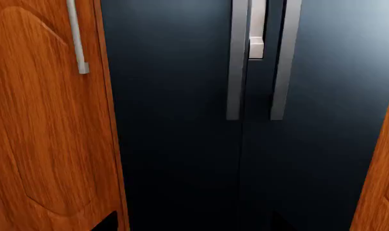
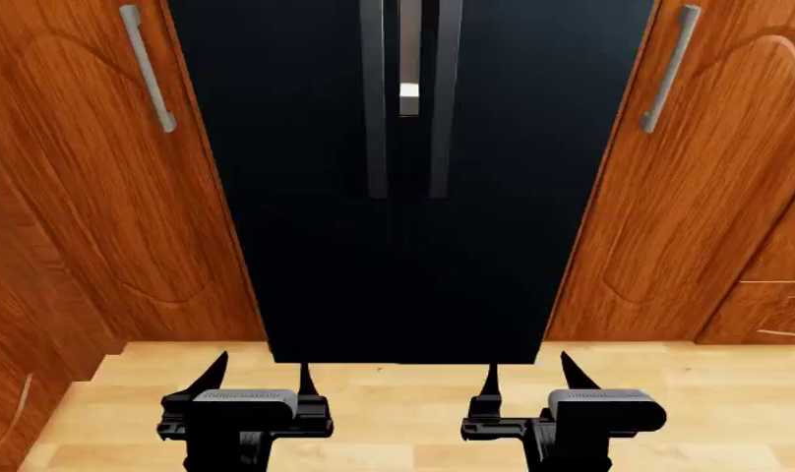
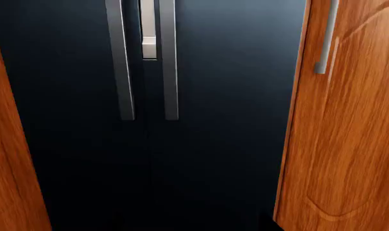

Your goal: Open the fridge door

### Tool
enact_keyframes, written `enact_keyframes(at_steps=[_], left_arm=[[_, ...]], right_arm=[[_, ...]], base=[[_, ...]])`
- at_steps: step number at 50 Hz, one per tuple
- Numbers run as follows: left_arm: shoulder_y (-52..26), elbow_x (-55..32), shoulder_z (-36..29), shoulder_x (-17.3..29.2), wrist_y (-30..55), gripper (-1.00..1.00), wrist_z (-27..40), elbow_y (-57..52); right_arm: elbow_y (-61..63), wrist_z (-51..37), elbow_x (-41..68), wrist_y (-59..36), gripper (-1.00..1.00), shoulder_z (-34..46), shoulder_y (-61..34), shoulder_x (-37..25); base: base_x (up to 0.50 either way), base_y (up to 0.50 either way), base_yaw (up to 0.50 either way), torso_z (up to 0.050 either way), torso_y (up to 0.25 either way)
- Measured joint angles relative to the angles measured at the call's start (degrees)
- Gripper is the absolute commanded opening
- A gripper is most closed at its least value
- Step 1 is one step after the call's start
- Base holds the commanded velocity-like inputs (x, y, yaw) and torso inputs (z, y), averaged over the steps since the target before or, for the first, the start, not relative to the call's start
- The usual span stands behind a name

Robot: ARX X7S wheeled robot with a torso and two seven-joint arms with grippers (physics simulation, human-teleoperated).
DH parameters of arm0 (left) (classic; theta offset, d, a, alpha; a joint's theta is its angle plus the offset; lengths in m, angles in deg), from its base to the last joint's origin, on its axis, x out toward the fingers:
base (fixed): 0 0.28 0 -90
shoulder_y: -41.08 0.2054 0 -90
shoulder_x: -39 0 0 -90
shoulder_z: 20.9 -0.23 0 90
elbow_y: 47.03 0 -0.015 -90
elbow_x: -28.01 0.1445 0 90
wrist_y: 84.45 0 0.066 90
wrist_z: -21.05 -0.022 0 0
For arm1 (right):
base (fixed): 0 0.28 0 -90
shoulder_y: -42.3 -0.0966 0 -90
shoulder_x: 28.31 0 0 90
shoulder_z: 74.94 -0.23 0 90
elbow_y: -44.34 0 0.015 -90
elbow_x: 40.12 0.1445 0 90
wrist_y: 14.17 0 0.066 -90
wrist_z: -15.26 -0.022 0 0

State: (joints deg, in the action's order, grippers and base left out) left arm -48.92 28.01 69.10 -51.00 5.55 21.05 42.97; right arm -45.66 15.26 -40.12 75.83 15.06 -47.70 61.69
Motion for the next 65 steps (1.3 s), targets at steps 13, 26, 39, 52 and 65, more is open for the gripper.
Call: enact_keyframes(at_steps=[13,26,39,52,65], left_arm=[[-0.2,-1.6,-2.1,1.4,0.0,1.0,2.2,-0.1],[-0.4,-2.7,-4.0,2.9,-0.2,1.0,4.5,-0.2],[-0.3,-3.6,-5.2,4.1,-0.6,1.0,6.0,-0.1],[-0.4,-4.4,-6.3,5.1,-1.1,1.0,7.0,0.0],[-0.8,-5.1,-7.4,5.7,-1.1,1.0,8.2,0.1]], right_arm=[[-1.0,-1.7,1.0,0.4,1.0,2.2,-0.5,-1.5],[-1.3,-3.5,2.6,1.0,1.0,3.8,-0.8,-2.9],[-1.6,-4.8,3.7,0.4,1.0,5.2,-1.0,-4.0],[-1.7,-6.1,4.3,0.3,1.0,6.3,-1.2,-4.9],[-1.7,-7.2,4.8,0.1,1.0,7.4,-1.3,-5.7]], base=[[0.0,0.0,0.0,0.0,0.0],[0.0,0.0,0.0,0.0,0.0],[0.1,0.0,0.0,0.0,0.0],[0.26,0.0,0.0,0.0,0.0],[0.26,0.0,0.0,0.0,0.0]])
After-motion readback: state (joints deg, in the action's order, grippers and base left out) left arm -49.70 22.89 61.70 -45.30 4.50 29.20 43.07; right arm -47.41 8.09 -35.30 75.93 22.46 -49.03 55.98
